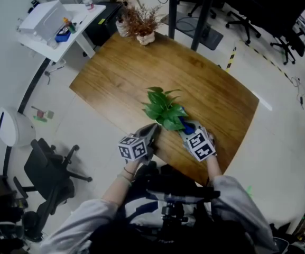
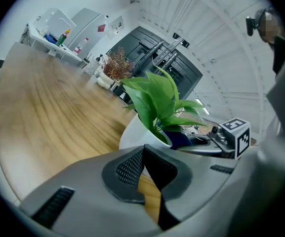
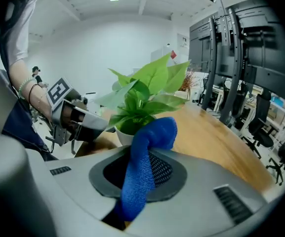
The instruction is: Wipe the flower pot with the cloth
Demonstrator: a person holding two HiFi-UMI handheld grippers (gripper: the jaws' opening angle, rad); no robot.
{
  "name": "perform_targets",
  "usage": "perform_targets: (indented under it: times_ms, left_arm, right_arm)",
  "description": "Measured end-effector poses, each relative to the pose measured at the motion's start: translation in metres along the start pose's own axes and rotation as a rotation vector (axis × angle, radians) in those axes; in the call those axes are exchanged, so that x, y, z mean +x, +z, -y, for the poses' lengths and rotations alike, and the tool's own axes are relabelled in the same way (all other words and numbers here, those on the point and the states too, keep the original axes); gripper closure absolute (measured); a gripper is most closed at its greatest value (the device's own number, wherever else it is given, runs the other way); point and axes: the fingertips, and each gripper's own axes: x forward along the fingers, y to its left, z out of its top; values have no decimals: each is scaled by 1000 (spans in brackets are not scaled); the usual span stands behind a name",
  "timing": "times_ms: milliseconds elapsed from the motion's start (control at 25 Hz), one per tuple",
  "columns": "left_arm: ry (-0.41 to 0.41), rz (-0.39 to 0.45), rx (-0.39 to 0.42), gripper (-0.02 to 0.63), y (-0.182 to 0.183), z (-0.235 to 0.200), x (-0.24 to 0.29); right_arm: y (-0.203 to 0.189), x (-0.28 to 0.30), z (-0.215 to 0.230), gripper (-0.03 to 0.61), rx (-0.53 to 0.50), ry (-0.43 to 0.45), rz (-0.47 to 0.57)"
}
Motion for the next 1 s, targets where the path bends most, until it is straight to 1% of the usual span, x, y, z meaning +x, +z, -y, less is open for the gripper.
perform_targets:
  times_ms: [280,400,520,640,720,800,920,1000]
  left_arm:
    - [53,35,20,607,28,-27,-1]
    - [74,44,29,607,40,-40,2]
    - [89,43,39,607,45,-49,7]
    - [100,50,28,607,46,-52,7]
    - [100,51,24,607,43,-47,6]
    - [92,54,12,607,36,-39,3]
    - [74,71,-43,607,22,-23,-3]
    - [46,85,-86,607,15,-10,-5]
  right_arm:
    - [-11,18,-52,518,22,82,-28]
    - [-12,27,-73,518,12,124,-46]
    - [-15,38,-85,518,12,147,-72]
    - [-21,45,-89,518,22,162,-94]
    - [-23,39,-84,518,42,152,-91]
    - [-28,29,-75,518,93,131,-79]
    - [-40,12,-51,518,169,77,-66]
    - [-45,4,-30,518,177,29,-56]
